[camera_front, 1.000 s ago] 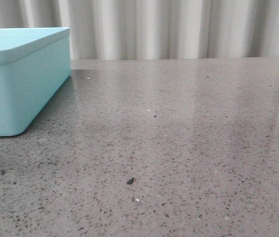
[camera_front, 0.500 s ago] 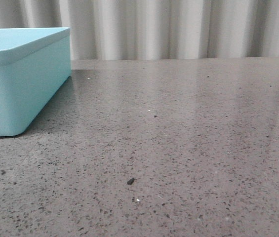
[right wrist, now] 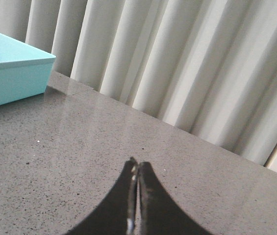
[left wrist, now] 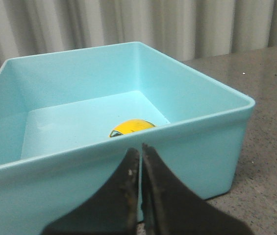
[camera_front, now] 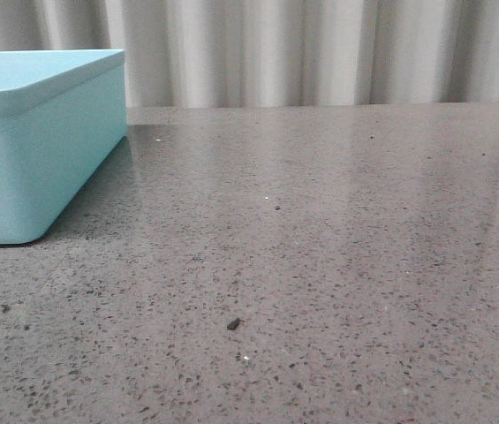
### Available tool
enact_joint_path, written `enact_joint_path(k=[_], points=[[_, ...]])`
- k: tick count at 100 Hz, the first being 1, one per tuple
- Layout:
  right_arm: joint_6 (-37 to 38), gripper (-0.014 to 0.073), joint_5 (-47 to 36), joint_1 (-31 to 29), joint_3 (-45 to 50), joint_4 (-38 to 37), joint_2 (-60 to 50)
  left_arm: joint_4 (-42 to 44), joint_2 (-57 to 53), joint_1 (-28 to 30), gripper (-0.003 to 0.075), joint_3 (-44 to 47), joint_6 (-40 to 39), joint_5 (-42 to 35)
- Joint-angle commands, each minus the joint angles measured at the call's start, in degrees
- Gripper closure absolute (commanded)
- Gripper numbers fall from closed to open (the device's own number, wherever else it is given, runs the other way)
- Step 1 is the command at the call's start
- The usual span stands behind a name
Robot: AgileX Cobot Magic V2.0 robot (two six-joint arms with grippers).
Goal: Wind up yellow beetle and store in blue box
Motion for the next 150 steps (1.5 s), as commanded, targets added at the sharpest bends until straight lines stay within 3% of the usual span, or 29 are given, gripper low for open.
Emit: enact_joint_path(k=[1, 50, 150], points=[[-0.8, 0.0635, -8.7, 0.1, 2.4, -0.6, -0.6, -1.9, 0.5, -0.5, 0.0741, -1.0, 0.1, -6.1], [-0.8, 0.0635, -15.3, 0.1, 11.9, -1.2, -1.1, -1.9, 0.5, -0.5, 0.0741, -0.8, 0.1, -6.9], [-0.8, 0.0635, -15.0, 0.1, 12.0, -1.1, -1.1, -2.5, 0.5, -0.5, 0.0741, 0.4, 0.1, -8.9]])
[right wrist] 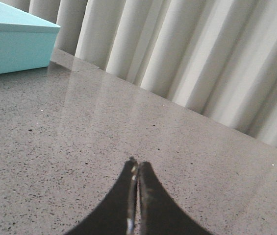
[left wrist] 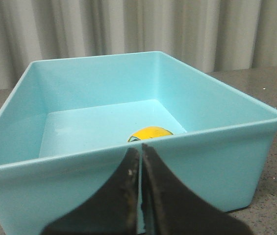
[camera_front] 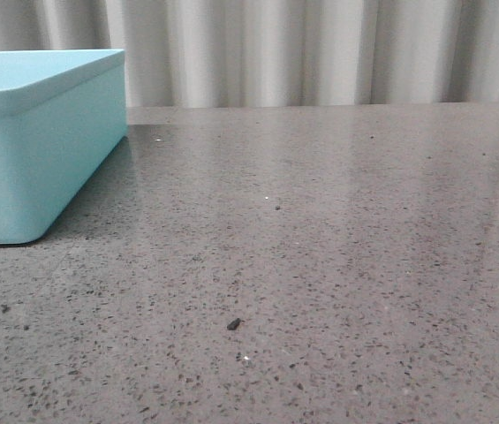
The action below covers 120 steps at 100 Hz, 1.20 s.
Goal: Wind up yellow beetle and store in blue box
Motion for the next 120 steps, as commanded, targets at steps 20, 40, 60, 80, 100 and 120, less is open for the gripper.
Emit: enact_joint_path(k=[20, 40, 60, 80, 100, 120], points=[[-0.6, 0.0635, -4.6, 0.1, -1.4, -0.3, 0.6, 0.8, 0.5, -0.5, 0.0741, 3.2, 0.1, -14.1], [-0.6, 0.0635, -4.6, 0.1, -1.4, -0.2, 0.6, 10.6, 0.5, -0.4, 0.0741, 6.1, 0.1, -24.9], [-0.6, 0.0635, -4.6, 0.1, -1.4, -0.2, 0.6, 13.4, 0.5, -0.4, 0.0741, 8.8, 0.1, -23.2], [-0.5, 0.0635, -4.6, 0.1, -1.4, 0.2, 0.7, 14.1, 0.5, -0.4, 0.0741, 8.8, 0.1, -21.2], [-0.5, 0.0635, -4.6, 0.1, -1.4, 0.3, 0.7, 13.6, 0.5, -0.4, 0.0741, 8.8, 0.1, -11.9], [-0.5, 0.0635, -4.6, 0.1, -1.4, 0.3, 0.7, 11.9, 0.0, -0.4, 0.0741, 8.8, 0.1, -5.4]])
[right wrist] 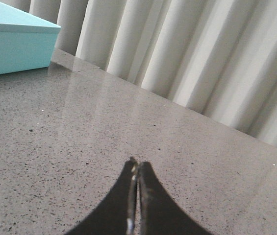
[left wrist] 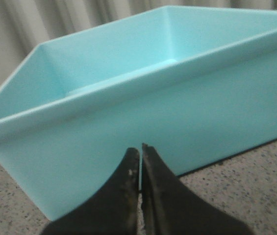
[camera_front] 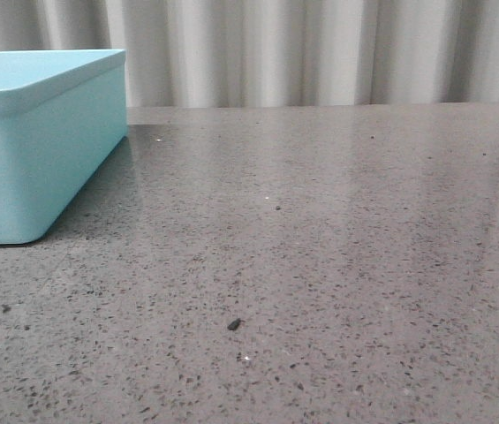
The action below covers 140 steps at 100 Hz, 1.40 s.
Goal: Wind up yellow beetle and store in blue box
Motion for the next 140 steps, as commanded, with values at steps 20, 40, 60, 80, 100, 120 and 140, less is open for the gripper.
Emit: enact_joint_path(k=[20, 40, 60, 80, 100, 120, 140], points=[[-0.5, 0.0635, -4.7, 0.1, -1.4, 0.2, 0.7, 6.2, -3.3, -0.4, 0.0741, 1.5, 0.1, -1.6], [-0.5, 0.0635, -4.7, 0.1, -1.4, 0.2, 0.7, 10.8, -7.4, -0.4, 0.0741, 1.5, 0.1, -1.3], [-0.5, 0.0635, -4.7, 0.1, -1.4, 0.2, 0.7, 12.5, -9.1, -0.4, 0.0741, 1.5, 0.1, -1.3], [-0.5, 0.0635, -4.7, 0.1, -1.4, 0.2, 0.7, 17.6, -9.2, -0.4, 0.0741, 1.5, 0.1, -1.3], [-0.5, 0.0635, -4.7, 0.1, -1.4, 0.2, 0.7, 21.0, -9.2, -0.4, 0.0741, 1.5, 0.1, 0.6], [-0.5, 0.0635, -4.7, 0.1, -1.4, 0.2, 0.7, 19.4, -9.2, -0.4, 0.0741, 1.5, 0.1, 9.6], [-0.5, 0.0635, -5.0, 0.1, -1.4, 0.2, 0.7, 17.5, -9.2, -0.4, 0.0741, 1.5, 0.1, 9.7]])
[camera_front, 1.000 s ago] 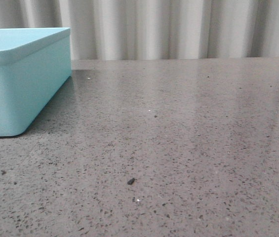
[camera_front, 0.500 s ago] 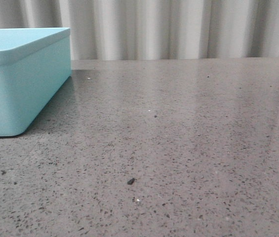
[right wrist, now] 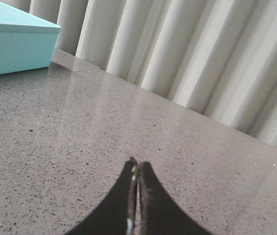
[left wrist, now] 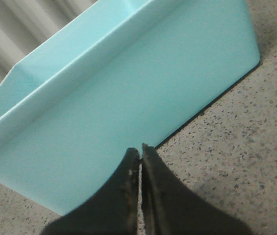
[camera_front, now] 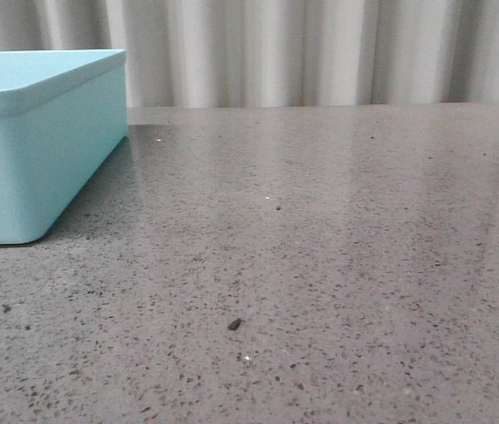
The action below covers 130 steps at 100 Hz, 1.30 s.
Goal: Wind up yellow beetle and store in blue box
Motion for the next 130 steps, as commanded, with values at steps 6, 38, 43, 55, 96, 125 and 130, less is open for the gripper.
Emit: enact_joint_path(k=[6, 38, 43, 55, 96, 125, 130], points=[[-0.5, 0.0635, -5.0, 0.1, -1.4, 0.2, 0.7, -1.1, 0.6, -0.4, 0.0741, 1.5, -0.1, -3.7], [-0.5, 0.0635, -5.3, 0.1, -1.4, 0.2, 0.7, -1.1, 0.6, -0.4, 0.0741, 1.5, -0.1, -3.7], [-0.5, 0.0635, -5.3, 0.1, -1.4, 0.2, 0.7, -1.1, 0.6, -0.4, 0.0741, 1.5, -0.1, -3.7], [-0.5, 0.0635, -5.3, 0.1, -1.4, 0.2, 0.7, -1.1, 0.6, -0.4, 0.0741, 1.5, -0.1, -3.7], [-0.5, 0.0635, -14.7, 0.1, -1.4, 2.0, 0.7, -1.1, 0.6, -0.4, 0.0741, 1.5, -0.1, -3.7], [-0.5, 0.0635, -14.2, 0.1, -1.4, 12.8, 0.7, -1.1, 0.6, -0.4, 0.0741, 1.5, -0.1, -3.7], [-0.5, 0.0635, -13.9, 0.1, -1.4, 12.8, 0.7, -1.1, 0.6, -0.4, 0.0741, 1.5, -0.1, -3.7]])
